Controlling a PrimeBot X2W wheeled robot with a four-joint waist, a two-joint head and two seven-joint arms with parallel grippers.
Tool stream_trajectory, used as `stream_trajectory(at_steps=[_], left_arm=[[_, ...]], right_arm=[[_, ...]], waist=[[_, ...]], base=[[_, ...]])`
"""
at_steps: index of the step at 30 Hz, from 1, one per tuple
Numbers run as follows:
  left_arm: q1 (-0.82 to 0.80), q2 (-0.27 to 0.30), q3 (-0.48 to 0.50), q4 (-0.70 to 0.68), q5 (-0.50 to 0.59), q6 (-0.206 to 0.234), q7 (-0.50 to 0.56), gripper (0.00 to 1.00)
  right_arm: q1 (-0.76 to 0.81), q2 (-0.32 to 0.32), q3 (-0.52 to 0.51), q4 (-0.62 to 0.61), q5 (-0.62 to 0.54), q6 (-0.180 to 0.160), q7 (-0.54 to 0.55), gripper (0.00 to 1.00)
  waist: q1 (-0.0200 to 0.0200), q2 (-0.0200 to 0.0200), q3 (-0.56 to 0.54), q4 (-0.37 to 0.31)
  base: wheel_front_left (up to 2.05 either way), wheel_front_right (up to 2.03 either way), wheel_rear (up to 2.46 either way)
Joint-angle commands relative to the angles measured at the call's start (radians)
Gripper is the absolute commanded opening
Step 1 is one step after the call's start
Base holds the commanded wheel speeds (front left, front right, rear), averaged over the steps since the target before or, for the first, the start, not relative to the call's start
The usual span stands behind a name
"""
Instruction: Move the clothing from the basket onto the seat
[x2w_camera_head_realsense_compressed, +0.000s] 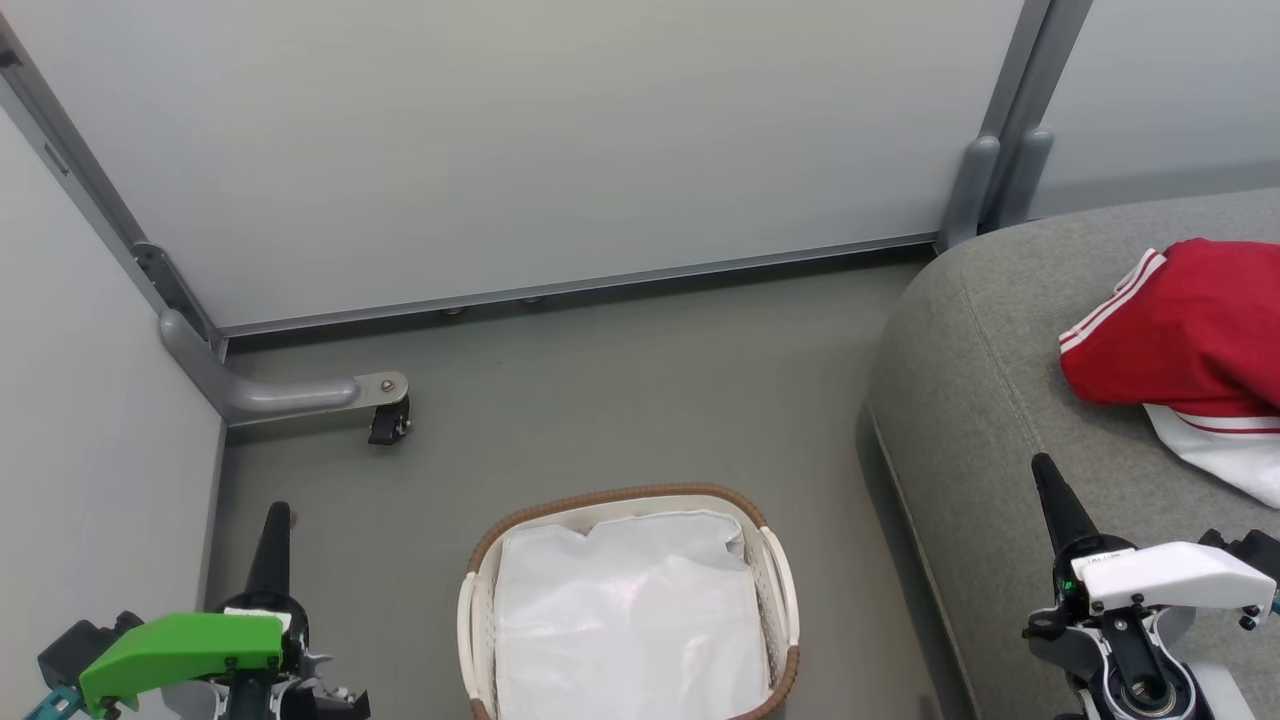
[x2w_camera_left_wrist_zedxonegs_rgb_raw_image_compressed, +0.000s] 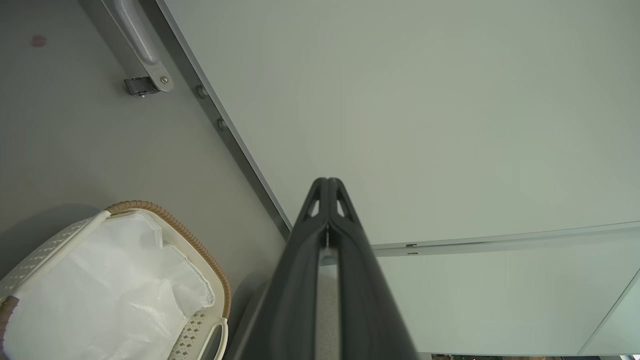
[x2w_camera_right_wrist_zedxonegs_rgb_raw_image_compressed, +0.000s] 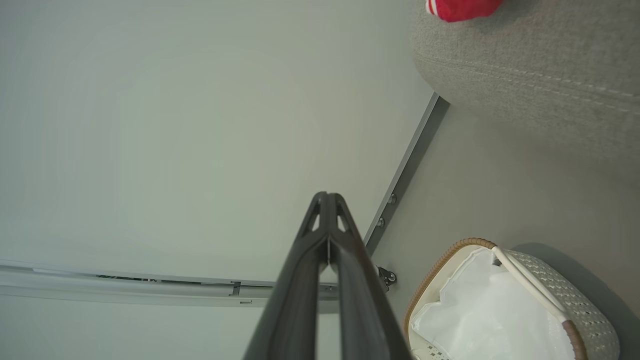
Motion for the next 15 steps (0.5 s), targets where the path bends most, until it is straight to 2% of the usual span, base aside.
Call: stream_trajectory(at_steps=[1, 15], left_arm=[[-0.023, 0.007, 0.004, -0.011, -0.020, -0.005, 0.008, 0.00], [-0.033, 0.007, 0.014, -0.024, -0.127, -0.008, 0.037, 0.00]], right_arm=[[0.007, -0.006, -0.005, -0.012, 0.025, -0.001, 0.007, 0.00], [0.012, -0.007, -0.015, -0.026, 0.138, -0.001, 0.037, 0.00]], waist=[[0.0000, 0.0000, 0.000, 0.000], [0.0000, 0.0000, -0.003, 0.005]], base=[[0.00, 0.00, 0.00], [0.00, 0.00, 0.00]])
